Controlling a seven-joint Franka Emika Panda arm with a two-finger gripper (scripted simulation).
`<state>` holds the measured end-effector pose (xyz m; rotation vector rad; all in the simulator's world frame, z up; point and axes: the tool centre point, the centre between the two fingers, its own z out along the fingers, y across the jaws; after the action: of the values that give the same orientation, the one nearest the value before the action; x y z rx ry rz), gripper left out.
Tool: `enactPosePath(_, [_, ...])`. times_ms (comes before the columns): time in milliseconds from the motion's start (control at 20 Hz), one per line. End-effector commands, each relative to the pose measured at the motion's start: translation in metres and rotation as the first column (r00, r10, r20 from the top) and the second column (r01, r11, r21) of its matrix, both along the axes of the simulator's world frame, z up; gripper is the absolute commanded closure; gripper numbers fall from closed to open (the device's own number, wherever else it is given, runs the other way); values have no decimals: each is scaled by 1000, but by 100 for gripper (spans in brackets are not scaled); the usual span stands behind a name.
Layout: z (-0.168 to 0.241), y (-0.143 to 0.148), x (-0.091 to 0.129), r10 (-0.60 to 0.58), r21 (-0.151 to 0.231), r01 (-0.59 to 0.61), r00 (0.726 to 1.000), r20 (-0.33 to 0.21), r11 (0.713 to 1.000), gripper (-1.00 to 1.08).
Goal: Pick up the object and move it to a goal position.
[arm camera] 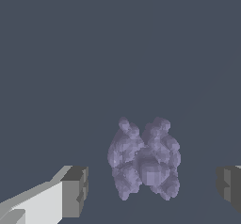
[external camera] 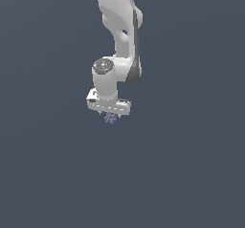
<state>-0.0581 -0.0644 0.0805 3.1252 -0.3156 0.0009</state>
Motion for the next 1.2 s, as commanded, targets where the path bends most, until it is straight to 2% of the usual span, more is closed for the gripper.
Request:
enactPosePath(0, [-12,0,-1,-1,0,1,1000,-1,1000,-92])
enactPosePath(450, [-36,0,-1,-2,0,2,1000,-1,1000,-92])
enactPosePath(500, [-36,0,-1,-2,0,2,1000,-1,1000,108])
enactPosePath(1150, [-33,2,-1,-2,0,2,1000,1,1000,108])
